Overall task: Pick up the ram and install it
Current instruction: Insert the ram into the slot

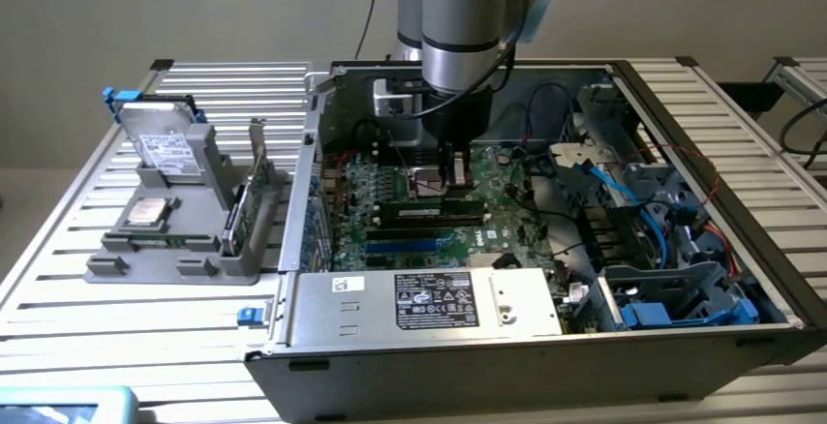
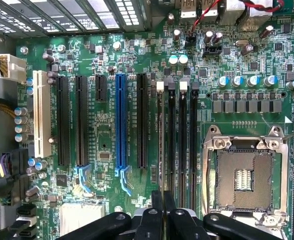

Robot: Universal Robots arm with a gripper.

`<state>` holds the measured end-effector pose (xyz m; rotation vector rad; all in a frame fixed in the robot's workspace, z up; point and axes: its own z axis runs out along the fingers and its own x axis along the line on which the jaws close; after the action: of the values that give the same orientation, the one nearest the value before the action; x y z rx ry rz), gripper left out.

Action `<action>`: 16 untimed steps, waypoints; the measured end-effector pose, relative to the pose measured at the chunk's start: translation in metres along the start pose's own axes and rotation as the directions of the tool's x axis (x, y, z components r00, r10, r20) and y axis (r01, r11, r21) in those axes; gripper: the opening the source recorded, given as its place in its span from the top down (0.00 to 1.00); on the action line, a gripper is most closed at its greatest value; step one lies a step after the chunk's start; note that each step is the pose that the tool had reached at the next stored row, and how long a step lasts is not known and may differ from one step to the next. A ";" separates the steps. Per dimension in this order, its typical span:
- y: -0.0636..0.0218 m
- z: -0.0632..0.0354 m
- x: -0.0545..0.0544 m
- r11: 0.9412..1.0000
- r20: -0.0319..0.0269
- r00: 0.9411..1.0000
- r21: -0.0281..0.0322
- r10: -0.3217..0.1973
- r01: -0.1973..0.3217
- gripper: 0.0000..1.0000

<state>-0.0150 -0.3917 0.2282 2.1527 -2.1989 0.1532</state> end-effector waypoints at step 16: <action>0.0012 0.0015 -0.001 1.000 0.000 1.000 0.004 0.000 0.000 0.88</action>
<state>-0.0162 -0.3910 0.2266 2.1542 -2.2010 0.1576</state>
